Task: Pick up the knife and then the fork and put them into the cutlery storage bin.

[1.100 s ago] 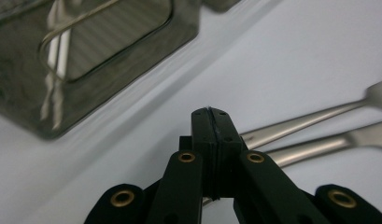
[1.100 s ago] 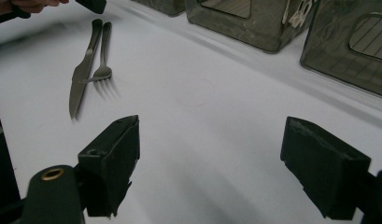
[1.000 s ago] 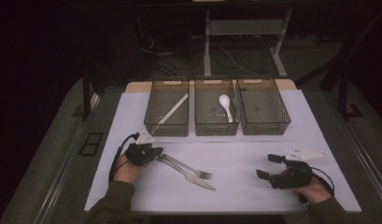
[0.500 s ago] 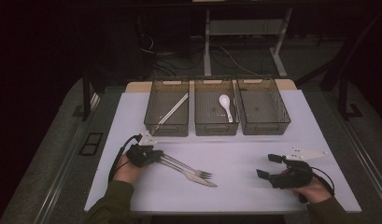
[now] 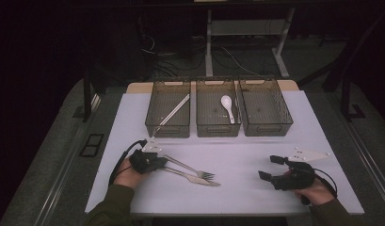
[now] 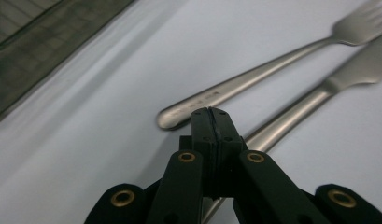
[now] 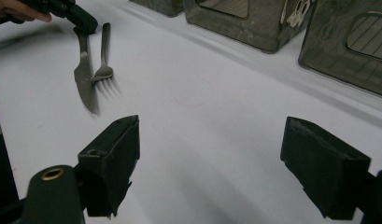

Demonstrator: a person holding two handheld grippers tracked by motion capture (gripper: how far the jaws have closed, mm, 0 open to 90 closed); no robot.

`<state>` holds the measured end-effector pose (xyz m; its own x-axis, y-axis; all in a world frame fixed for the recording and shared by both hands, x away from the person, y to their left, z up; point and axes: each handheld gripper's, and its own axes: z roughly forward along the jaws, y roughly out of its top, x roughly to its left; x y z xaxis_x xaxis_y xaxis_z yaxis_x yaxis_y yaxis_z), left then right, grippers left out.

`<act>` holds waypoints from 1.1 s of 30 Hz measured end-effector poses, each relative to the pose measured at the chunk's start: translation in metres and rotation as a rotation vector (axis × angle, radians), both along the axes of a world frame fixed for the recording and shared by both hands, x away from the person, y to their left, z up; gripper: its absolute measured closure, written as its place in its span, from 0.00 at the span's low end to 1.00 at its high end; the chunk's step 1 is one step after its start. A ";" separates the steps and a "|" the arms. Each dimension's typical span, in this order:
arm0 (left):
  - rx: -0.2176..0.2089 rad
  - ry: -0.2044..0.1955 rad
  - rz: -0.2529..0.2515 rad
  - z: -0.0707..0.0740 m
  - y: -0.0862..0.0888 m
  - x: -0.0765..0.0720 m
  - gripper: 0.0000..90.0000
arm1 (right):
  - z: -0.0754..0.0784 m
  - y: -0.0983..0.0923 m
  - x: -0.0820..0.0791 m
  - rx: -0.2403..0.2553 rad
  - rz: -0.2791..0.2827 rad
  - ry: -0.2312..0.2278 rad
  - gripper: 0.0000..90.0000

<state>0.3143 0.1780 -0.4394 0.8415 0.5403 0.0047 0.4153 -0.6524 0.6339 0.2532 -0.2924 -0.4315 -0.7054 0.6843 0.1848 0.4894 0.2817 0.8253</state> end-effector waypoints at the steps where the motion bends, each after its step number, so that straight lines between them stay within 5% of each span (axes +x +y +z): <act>1: 0.005 0.007 -0.012 0.001 0.000 -0.001 0.99 | 0.000 0.000 0.000 -0.001 0.000 0.000 0.22; 12: 0.005 0.040 -0.079 0.003 0.006 -0.024 0.99 | 0.000 -0.001 0.000 0.003 -0.002 0.002 0.22; 23: -0.003 0.061 -0.090 0.003 0.009 -0.038 0.99 | 0.000 0.000 0.000 -0.005 0.001 -0.003 0.22; 27: 0.002 0.049 -0.085 0.006 0.010 -0.038 0.95 | -0.002 0.001 0.001 -0.021 0.007 -0.011 0.22; 33: -0.058 0.019 -0.080 0.014 0.009 -0.042 0.85 | -0.005 0.003 0.003 -0.045 0.012 -0.024 0.18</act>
<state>0.2728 0.1868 -0.4249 0.8816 0.4702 -0.0407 0.3754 -0.6463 0.6643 0.2560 -0.2898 -0.4363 -0.7177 0.6827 0.1372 0.4661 0.3246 0.8230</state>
